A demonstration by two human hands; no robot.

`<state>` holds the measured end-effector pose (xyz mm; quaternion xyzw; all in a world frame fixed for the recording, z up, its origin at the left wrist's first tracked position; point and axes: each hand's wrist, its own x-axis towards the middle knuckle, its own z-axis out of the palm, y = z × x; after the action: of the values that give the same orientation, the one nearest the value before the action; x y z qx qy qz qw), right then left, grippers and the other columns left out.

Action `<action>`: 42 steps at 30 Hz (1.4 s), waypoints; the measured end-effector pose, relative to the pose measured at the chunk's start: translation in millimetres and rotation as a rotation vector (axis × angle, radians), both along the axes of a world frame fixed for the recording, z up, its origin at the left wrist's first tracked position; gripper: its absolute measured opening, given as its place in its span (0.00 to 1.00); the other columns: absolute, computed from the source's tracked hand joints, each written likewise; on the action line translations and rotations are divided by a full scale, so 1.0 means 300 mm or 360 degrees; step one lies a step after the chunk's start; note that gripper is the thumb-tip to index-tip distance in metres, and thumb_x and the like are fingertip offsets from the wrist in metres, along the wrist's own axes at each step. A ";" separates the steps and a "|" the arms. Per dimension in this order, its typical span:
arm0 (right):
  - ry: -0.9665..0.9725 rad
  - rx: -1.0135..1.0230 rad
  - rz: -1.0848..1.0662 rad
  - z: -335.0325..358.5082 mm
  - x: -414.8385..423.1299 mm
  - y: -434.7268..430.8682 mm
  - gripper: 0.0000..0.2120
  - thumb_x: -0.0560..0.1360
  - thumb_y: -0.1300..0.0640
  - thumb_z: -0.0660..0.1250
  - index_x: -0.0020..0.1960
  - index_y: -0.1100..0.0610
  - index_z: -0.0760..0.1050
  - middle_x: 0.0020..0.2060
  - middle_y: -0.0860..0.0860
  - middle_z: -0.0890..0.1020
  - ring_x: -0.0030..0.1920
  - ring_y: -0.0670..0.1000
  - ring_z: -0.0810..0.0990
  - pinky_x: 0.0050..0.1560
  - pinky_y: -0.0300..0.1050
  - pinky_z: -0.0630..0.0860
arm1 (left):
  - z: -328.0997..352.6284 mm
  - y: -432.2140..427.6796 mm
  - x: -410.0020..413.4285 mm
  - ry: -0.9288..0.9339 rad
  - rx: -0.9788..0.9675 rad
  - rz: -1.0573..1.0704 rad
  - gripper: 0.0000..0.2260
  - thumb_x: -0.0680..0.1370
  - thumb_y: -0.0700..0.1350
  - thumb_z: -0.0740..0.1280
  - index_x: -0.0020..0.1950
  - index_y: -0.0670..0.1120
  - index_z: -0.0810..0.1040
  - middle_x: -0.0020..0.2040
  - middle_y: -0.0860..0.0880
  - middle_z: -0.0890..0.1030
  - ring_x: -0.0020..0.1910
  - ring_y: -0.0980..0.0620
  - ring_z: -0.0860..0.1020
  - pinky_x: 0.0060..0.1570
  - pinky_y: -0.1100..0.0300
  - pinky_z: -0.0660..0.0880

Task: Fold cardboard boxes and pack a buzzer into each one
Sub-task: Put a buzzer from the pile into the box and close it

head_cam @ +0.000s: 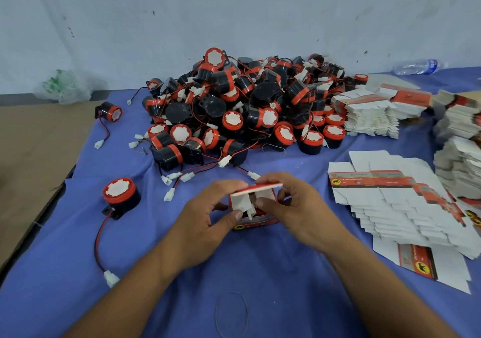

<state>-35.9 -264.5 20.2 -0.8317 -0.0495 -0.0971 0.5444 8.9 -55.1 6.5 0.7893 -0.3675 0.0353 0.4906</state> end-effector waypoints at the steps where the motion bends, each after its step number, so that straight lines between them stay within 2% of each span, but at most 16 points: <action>1: -0.0035 -0.0159 0.0030 0.004 -0.001 -0.007 0.14 0.76 0.61 0.72 0.60 0.49 0.80 0.46 0.38 0.81 0.44 0.40 0.79 0.44 0.33 0.75 | -0.003 0.001 0.001 -0.0005 -0.0001 0.0008 0.18 0.77 0.42 0.67 0.66 0.53 0.75 0.64 0.57 0.76 0.65 0.52 0.75 0.58 0.50 0.77; 3: -0.0082 -0.0407 0.0112 0.009 -0.005 -0.015 0.17 0.76 0.61 0.72 0.64 0.52 0.80 0.58 0.42 0.79 0.58 0.40 0.76 0.55 0.33 0.74 | -0.010 0.001 0.001 0.0009 0.0005 0.0040 0.16 0.77 0.43 0.66 0.64 0.53 0.77 0.65 0.55 0.76 0.67 0.53 0.73 0.59 0.50 0.76; 4: -0.0099 -0.0428 0.0125 0.010 -0.007 -0.015 0.18 0.76 0.61 0.72 0.65 0.52 0.79 0.59 0.43 0.78 0.59 0.40 0.76 0.56 0.33 0.74 | -0.011 0.001 -0.001 0.0009 0.0023 0.0053 0.16 0.77 0.44 0.66 0.65 0.52 0.76 0.65 0.54 0.75 0.67 0.54 0.72 0.60 0.50 0.76; 7: -0.0141 -0.0334 0.0061 0.005 -0.006 -0.007 0.15 0.76 0.58 0.72 0.62 0.50 0.80 0.55 0.45 0.79 0.56 0.43 0.77 0.55 0.36 0.74 | -0.010 0.001 -0.010 -0.0034 0.0072 0.0039 0.19 0.77 0.49 0.68 0.67 0.49 0.74 0.65 0.54 0.75 0.66 0.54 0.73 0.62 0.56 0.73; 10: -0.0011 -0.0138 0.0007 -0.010 0.001 0.011 0.14 0.75 0.57 0.74 0.60 0.49 0.79 0.55 0.46 0.80 0.55 0.45 0.79 0.56 0.43 0.78 | 0.001 -0.024 -0.029 -0.0020 0.0064 0.0086 0.23 0.73 0.56 0.71 0.66 0.53 0.73 0.62 0.58 0.75 0.62 0.55 0.75 0.57 0.66 0.73; 13: 0.0212 0.0219 -0.0049 -0.020 0.005 0.030 0.14 0.74 0.58 0.75 0.57 0.48 0.79 0.51 0.49 0.83 0.49 0.50 0.83 0.50 0.51 0.83 | 0.002 -0.063 -0.041 0.0059 -0.0009 0.0199 0.19 0.73 0.46 0.72 0.62 0.55 0.75 0.58 0.58 0.77 0.55 0.56 0.77 0.52 0.66 0.74; 17: 0.0292 0.0373 -0.0074 -0.025 0.016 0.043 0.13 0.73 0.57 0.76 0.54 0.49 0.78 0.41 0.47 0.83 0.37 0.40 0.80 0.38 0.36 0.79 | 0.012 -0.072 -0.031 0.0556 -0.0246 0.0127 0.20 0.74 0.32 0.69 0.57 0.56 0.79 0.55 0.55 0.80 0.53 0.54 0.79 0.49 0.65 0.76; 20: 0.0298 0.0433 -0.0003 -0.019 0.016 0.045 0.11 0.73 0.57 0.76 0.52 0.48 0.78 0.42 0.51 0.84 0.37 0.41 0.80 0.38 0.35 0.77 | 0.022 -0.083 -0.023 0.0757 -0.0392 0.0135 0.19 0.68 0.35 0.68 0.53 0.56 0.82 0.52 0.53 0.83 0.52 0.53 0.80 0.50 0.60 0.79; 22: 0.0256 0.0411 0.0078 -0.010 0.012 0.041 0.10 0.75 0.58 0.75 0.52 0.47 0.78 0.43 0.50 0.84 0.39 0.43 0.81 0.40 0.36 0.78 | 0.024 -0.093 -0.026 0.0759 -0.0410 0.0172 0.20 0.65 0.37 0.67 0.53 0.55 0.82 0.51 0.53 0.83 0.52 0.52 0.80 0.50 0.59 0.79; 27: 0.0275 0.0458 0.0143 -0.009 0.013 0.041 0.10 0.75 0.62 0.73 0.53 0.52 0.76 0.41 0.50 0.83 0.40 0.45 0.80 0.41 0.38 0.79 | 0.021 -0.081 -0.021 0.0705 -0.0329 0.0180 0.26 0.72 0.30 0.70 0.60 0.57 0.77 0.55 0.58 0.81 0.52 0.53 0.80 0.47 0.63 0.78; 30: 0.0388 0.0673 0.0094 -0.009 0.025 0.053 0.14 0.72 0.68 0.73 0.51 0.55 0.72 0.37 0.47 0.82 0.38 0.45 0.80 0.36 0.39 0.78 | 0.018 -0.072 -0.033 0.0524 -0.0139 0.0061 0.30 0.73 0.37 0.75 0.68 0.58 0.68 0.60 0.64 0.76 0.54 0.58 0.77 0.50 0.66 0.75; 32: 0.0435 0.0651 0.0131 0.000 0.032 0.058 0.13 0.71 0.66 0.74 0.50 0.57 0.74 0.39 0.52 0.83 0.40 0.49 0.81 0.38 0.44 0.79 | 0.014 -0.063 -0.042 0.0499 -0.0069 0.0025 0.31 0.73 0.41 0.76 0.69 0.60 0.65 0.60 0.63 0.75 0.54 0.61 0.76 0.50 0.70 0.73; 35: 0.0408 0.0506 0.0146 0.005 0.036 0.069 0.09 0.71 0.65 0.73 0.44 0.51 0.81 0.38 0.52 0.85 0.39 0.49 0.84 0.37 0.42 0.80 | 0.015 -0.042 -0.042 0.0529 -0.0030 -0.0118 0.32 0.73 0.40 0.75 0.72 0.57 0.65 0.60 0.62 0.75 0.58 0.61 0.76 0.51 0.71 0.73; 38: 0.0380 0.0446 0.0137 0.000 0.040 0.071 0.07 0.72 0.64 0.72 0.49 0.57 0.82 0.40 0.53 0.86 0.40 0.47 0.85 0.39 0.40 0.79 | 0.028 -0.020 -0.031 0.0543 0.0033 -0.0208 0.29 0.74 0.40 0.69 0.73 0.56 0.65 0.61 0.60 0.75 0.62 0.55 0.75 0.57 0.65 0.74; 40: 0.0349 0.0436 0.0187 0.003 0.038 0.067 0.07 0.73 0.66 0.71 0.49 0.58 0.83 0.42 0.54 0.87 0.43 0.48 0.85 0.42 0.39 0.80 | 0.034 -0.008 -0.023 0.0581 -0.0016 -0.0236 0.28 0.73 0.38 0.65 0.71 0.56 0.68 0.61 0.58 0.77 0.63 0.53 0.75 0.58 0.63 0.74; 42: 0.0254 0.0386 0.0242 0.011 0.030 0.068 0.11 0.73 0.68 0.68 0.46 0.53 0.84 0.41 0.54 0.87 0.42 0.46 0.85 0.42 0.37 0.80 | 0.036 -0.007 -0.023 0.0611 -0.0082 -0.0230 0.26 0.73 0.37 0.64 0.69 0.55 0.71 0.61 0.55 0.79 0.63 0.52 0.76 0.58 0.61 0.75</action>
<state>-26.9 -244.0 23.6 -0.7588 -0.0568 0.0054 0.6489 2.1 -57.2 17.4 0.7403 -0.3220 -0.1416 0.5729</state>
